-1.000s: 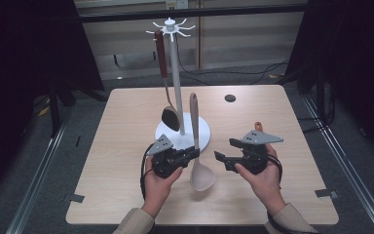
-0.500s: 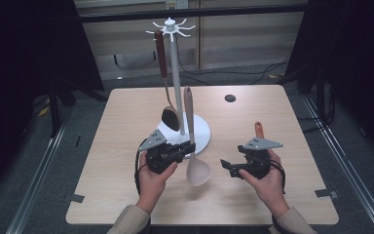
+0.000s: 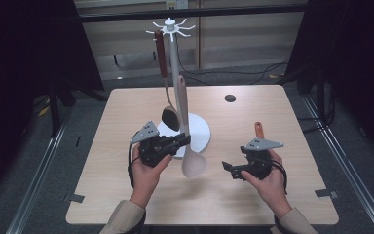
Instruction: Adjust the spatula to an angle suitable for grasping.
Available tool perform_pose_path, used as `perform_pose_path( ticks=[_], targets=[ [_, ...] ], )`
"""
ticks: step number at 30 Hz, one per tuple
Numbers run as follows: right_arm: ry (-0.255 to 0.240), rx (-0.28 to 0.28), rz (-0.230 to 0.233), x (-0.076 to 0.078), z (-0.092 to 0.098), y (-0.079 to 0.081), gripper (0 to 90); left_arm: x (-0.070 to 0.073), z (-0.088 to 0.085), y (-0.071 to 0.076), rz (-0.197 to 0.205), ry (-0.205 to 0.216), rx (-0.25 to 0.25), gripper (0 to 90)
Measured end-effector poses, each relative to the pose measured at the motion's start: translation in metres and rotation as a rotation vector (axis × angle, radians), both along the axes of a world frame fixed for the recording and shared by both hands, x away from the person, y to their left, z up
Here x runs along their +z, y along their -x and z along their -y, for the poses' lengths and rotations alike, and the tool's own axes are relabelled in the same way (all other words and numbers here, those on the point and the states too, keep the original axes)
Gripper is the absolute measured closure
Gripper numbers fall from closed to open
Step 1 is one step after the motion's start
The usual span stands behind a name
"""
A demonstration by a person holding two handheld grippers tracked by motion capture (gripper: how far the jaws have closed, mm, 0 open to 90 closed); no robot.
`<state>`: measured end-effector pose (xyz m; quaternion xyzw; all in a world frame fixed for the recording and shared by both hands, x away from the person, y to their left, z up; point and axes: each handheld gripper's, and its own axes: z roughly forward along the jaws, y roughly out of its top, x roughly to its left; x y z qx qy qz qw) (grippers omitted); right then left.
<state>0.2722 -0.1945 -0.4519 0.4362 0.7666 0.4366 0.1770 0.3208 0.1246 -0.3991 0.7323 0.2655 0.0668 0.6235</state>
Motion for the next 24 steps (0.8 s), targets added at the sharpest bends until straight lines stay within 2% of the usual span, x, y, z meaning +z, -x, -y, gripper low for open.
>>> perform_pose_path(
  ticks=[1,7,11,15,16,24],
  targets=[
    [-0.002,0.000,0.000,0.000,0.001,0.000,9.7,0.001,0.001,-0.001,-0.001,0.014,-0.006,79.8],
    [-0.008,-0.002,-0.009,0.000,0.002,0.000,9.7,0.007,0.001,-0.005,-0.010,0.037,-0.017,79.8],
    [-0.012,-0.002,-0.006,0.002,0.002,0.001,9.7,0.012,0.001,-0.007,0.011,0.034,-0.030,79.8],
    [-0.012,-0.005,-0.010,0.002,0.003,0.001,9.7,0.017,0.001,-0.009,0.007,0.051,-0.031,79.8],
    [-0.013,-0.003,-0.010,0.002,0.003,0.000,9.7,0.019,0.001,-0.010,0.013,0.042,-0.036,79.8],
    [-0.012,-0.007,-0.018,0.000,0.004,0.000,9.5,0.032,0.000,-0.016,0.030,0.066,-0.040,79.8]
  ],
)
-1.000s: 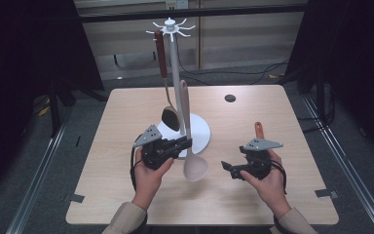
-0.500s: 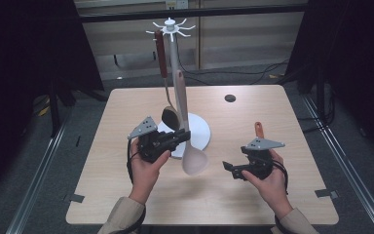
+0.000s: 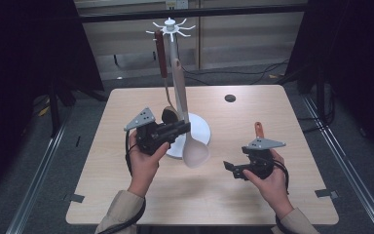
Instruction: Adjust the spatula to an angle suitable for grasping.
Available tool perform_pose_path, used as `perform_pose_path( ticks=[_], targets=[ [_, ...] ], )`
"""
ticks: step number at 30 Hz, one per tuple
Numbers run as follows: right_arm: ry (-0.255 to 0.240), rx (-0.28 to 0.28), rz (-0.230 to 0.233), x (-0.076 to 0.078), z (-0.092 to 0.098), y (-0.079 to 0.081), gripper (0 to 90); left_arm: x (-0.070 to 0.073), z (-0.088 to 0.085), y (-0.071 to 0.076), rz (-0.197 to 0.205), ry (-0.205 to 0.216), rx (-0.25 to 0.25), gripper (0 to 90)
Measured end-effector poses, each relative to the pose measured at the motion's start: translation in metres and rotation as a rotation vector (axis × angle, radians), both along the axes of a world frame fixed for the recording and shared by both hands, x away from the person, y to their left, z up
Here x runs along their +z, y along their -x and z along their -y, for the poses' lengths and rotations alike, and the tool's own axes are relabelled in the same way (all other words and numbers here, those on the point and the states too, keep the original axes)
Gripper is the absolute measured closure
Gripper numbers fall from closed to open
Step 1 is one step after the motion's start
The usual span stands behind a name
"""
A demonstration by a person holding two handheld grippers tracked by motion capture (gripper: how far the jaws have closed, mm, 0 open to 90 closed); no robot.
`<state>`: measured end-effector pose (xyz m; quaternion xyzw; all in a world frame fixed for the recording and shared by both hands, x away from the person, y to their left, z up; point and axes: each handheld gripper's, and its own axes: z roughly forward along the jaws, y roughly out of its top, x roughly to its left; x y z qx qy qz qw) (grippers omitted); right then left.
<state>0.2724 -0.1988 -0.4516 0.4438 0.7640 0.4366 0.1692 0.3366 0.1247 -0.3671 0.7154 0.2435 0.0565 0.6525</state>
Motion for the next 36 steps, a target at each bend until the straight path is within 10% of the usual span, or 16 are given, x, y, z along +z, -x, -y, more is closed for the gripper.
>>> perform_pose_path(
  ticks=[36],
  targets=[
    [-0.022,-0.004,-0.022,-0.001,0.003,-0.002,9.6,0.029,0.001,-0.025,-0.013,0.062,-0.019,79.6]
  ],
)
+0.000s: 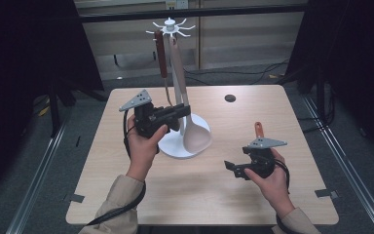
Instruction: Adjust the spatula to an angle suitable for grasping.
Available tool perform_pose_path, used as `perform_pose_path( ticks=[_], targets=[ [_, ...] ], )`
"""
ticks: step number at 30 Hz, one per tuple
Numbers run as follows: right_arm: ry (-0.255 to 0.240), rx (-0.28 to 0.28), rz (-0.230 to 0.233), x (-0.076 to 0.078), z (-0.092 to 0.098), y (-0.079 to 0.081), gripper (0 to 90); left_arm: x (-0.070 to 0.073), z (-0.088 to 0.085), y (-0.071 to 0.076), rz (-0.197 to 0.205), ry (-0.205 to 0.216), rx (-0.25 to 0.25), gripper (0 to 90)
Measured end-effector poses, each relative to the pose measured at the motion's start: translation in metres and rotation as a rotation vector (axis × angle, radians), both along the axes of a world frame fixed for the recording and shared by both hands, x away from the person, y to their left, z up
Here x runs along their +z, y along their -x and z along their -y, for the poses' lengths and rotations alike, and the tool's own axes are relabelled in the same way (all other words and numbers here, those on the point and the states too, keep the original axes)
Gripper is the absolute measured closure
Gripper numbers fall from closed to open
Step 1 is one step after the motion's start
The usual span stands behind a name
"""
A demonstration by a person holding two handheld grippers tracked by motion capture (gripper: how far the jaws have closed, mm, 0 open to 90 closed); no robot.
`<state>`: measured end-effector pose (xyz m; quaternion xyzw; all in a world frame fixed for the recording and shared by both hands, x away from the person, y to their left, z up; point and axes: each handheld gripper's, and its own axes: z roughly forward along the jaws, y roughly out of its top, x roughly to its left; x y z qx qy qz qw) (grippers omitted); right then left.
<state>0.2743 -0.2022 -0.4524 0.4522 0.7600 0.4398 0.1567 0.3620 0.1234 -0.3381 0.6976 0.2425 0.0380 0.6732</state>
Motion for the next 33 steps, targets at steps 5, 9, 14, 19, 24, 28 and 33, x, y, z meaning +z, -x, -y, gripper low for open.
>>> perform_pose_path(
  ticks=[5,9,14,19,24,28,33],
  targets=[
    [-0.005,0.001,-0.001,0.001,0.000,0.000,9.7,-0.002,-0.001,-0.001,-0.007,0.011,0.008,79.5],
    [-0.006,0.002,0.000,0.001,0.000,0.000,9.7,-0.005,-0.002,-0.002,-0.016,0.029,0.017,79.2],
    [-0.009,0.001,-0.002,0.001,0.000,0.000,9.7,-0.007,-0.004,-0.002,-0.015,0.037,0.027,78.8],
    [-0.009,0.002,-0.002,0.002,0.000,0.001,9.7,-0.010,-0.006,-0.003,-0.023,0.049,0.058,78.0],
    [-0.012,0.002,-0.003,0.001,0.000,0.001,9.7,-0.012,-0.009,-0.003,-0.029,0.053,0.072,77.5],
    [-0.009,0.009,-0.002,0.001,-0.001,0.000,9.7,-0.011,-0.009,-0.005,-0.033,0.051,0.089,77.2],
    [-0.009,0.008,-0.003,0.001,-0.001,0.001,9.7,-0.015,-0.009,-0.006,-0.040,0.070,0.098,76.5]
  ],
)
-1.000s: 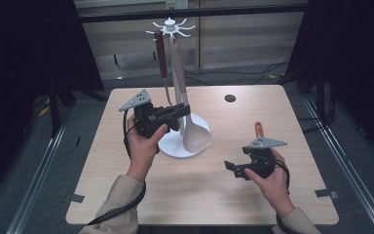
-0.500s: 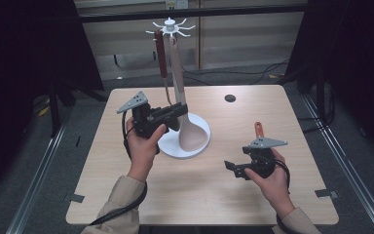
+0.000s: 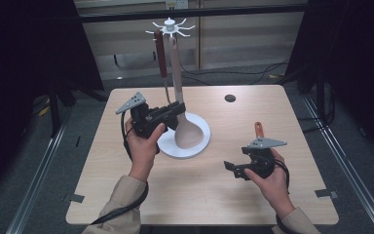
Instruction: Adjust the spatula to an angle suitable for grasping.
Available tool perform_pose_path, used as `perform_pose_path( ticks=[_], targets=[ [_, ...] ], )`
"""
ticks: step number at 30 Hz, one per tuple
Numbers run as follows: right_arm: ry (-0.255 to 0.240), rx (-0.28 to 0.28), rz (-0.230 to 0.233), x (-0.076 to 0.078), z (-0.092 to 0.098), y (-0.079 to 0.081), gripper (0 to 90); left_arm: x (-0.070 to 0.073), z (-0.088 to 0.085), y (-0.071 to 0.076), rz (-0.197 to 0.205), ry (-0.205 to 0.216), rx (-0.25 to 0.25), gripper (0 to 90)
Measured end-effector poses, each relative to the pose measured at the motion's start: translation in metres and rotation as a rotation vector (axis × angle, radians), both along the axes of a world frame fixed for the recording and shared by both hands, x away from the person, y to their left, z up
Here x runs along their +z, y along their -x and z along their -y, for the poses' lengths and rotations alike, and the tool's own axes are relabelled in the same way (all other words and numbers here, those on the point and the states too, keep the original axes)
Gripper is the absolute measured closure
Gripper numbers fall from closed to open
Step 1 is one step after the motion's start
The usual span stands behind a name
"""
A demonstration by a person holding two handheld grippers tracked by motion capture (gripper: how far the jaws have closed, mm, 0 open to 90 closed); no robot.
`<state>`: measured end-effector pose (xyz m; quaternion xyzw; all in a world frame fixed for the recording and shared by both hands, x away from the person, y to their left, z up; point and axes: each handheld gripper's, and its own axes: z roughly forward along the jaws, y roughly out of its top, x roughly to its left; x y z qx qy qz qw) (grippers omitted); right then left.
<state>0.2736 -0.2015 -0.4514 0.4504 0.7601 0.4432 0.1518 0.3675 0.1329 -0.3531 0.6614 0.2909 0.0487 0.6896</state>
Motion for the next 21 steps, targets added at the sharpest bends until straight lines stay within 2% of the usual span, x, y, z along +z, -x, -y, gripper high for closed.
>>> perform_pose_path(
  ticks=[8,11,20,21],
  targets=[
    [-0.002,0.002,0.006,0.0009,0.0001,0.0002,9.7,-0.0060,-0.0047,-0.0012,-0.016,0.054,0.032,74.2],
    [-0.002,0.001,0.001,0.0009,-0.0004,0.0003,9.7,-0.0062,-0.0053,-0.0020,-0.017,0.046,0.046,73.7],
    [-0.001,0.004,0.000,0.0013,-0.0009,0.0006,9.7,-0.0101,-0.0024,-0.0044,-0.008,0.069,0.086,71.5],
    [-0.001,0.003,0.000,0.0014,-0.0006,0.0006,9.7,-0.0103,-0.0027,-0.0054,-0.001,0.057,0.093,71.5]
  ],
)
